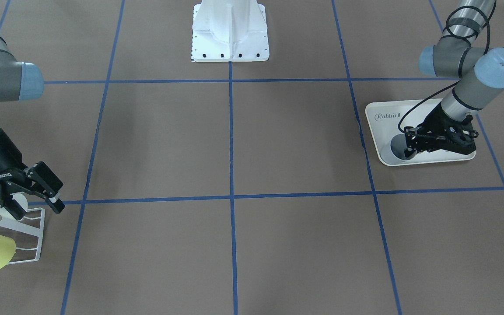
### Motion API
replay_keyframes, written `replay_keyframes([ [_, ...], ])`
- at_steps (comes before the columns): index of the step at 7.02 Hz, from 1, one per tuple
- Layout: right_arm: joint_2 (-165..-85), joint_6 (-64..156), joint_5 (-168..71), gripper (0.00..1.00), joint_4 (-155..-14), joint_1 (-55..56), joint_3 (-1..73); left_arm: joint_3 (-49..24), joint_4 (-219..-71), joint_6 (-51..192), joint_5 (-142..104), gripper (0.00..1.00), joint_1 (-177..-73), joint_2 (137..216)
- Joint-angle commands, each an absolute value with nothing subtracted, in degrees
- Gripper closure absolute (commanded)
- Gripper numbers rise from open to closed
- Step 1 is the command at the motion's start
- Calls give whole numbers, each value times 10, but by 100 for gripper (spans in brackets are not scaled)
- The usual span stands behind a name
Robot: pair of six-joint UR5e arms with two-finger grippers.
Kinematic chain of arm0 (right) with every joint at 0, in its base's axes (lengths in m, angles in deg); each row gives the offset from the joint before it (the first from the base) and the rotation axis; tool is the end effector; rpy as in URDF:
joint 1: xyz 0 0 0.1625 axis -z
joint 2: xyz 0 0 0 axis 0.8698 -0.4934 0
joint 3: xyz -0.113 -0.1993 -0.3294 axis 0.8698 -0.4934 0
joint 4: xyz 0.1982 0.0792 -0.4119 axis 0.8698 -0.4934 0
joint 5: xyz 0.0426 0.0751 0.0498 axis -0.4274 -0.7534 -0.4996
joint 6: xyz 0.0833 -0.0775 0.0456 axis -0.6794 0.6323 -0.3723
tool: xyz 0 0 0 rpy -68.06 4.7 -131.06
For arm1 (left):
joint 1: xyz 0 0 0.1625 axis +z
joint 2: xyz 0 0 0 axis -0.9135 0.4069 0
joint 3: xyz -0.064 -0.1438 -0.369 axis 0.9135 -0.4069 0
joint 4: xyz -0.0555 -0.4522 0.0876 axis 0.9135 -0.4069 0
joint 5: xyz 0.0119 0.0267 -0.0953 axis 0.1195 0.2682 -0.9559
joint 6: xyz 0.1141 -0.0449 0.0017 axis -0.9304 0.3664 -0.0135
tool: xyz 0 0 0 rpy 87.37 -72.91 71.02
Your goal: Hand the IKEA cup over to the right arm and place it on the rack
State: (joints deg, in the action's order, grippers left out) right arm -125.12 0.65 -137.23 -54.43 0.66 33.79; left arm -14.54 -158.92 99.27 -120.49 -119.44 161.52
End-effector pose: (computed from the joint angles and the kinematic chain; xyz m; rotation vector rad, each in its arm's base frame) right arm -0.2760 -0.6483 0.3421 0.5250 -1.0335 0.2762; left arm 0.3135 -0.5343 0.4998 0.2726 0.9366 0.1315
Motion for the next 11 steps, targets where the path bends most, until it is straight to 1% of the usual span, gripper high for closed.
replay_keyframes([
  [1, -1248, 6, -1373, 0, -545, 7, 338, -229, -1530, 991, -1232, 100, -1231, 1602],
  [2, -1247, 5, -1372, 0, -545, 8, 338, -299, -1451, 988, -1233, 100, -1272, 1603],
  [3, -1247, 2, -1367, 0, -544, 13, 338, -365, -1365, 989, -1233, 100, -1282, 1625],
  [4, -1244, -39, -1359, 0, -543, 28, 339, -397, -1343, 1019, -1235, 100, -1283, 1657],
  [5, -1231, -80, -1320, 0, -535, 65, 344, -408, -1369, 1117, -1236, 100, -1277, 1690],
  [6, -1220, -145, -1306, 0, -534, 94, 372, -399, -1425, 1248, -1234, 100, -1248, 1738],
  [7, -1198, -249, -1306, 0, -534, 103, 398, -374, -1518, 1384, -1227, 100, -1194, 1777],
  [8, -1196, -319, -1306, 0, -534, 116, 437, -338, -1633, 1515, -1208, 100, -1185, 1808],
  [9, -1195, -393, -1306, 0, -533, 133, 477, -316, -1749, 1639, -1108, 100, -1119, 1822],
  [10, -1193, -482, -1304, 0, -523, 141, 526, -296, -1837, 1706, -997, 100, -1060, 1833],
  [11, -1192, -580, -1300, 0, -472, 140, 561, -267, -1906, 1782, -951, 100, -1037, 1863],
])
